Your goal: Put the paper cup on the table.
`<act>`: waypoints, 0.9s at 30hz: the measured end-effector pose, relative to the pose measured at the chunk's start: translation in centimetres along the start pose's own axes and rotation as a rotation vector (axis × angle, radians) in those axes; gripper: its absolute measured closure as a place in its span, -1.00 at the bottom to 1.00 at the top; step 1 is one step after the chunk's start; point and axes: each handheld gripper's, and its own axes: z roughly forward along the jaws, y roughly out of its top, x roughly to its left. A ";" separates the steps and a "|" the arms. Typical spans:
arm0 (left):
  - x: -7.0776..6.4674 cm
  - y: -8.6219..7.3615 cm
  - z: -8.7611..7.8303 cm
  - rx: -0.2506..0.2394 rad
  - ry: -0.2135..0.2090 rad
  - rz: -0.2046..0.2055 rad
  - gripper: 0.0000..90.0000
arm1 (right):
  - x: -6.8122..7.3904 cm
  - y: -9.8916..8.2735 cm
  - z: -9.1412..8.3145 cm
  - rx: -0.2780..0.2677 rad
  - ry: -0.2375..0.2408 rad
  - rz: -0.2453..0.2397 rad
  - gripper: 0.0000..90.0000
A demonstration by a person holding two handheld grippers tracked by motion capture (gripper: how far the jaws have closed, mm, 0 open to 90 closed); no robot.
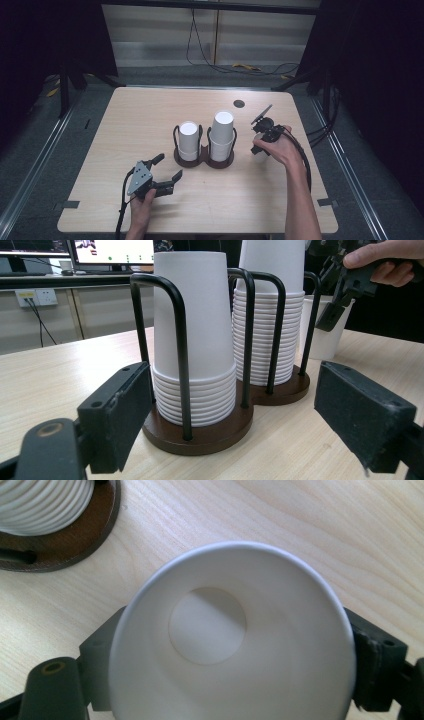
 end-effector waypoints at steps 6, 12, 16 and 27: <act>0.0 0.0 0.0 0.000 0.000 0.001 -0.66 | -0.2 -1.1 0.3 -0.027 0.030 0.041 -0.65; 0.0 0.0 0.0 0.001 0.002 0.000 -0.66 | -0.2 -2.1 0.4 -0.054 0.052 0.088 -0.66; 0.0 0.0 0.0 0.001 0.002 0.000 -0.66 | -0.3 -2.8 0.2 -0.069 0.050 0.120 -0.64; 0.0 0.0 0.0 0.001 0.005 0.001 -0.66 | 0.0 -4.6 -0.4 -0.136 0.024 0.174 -0.63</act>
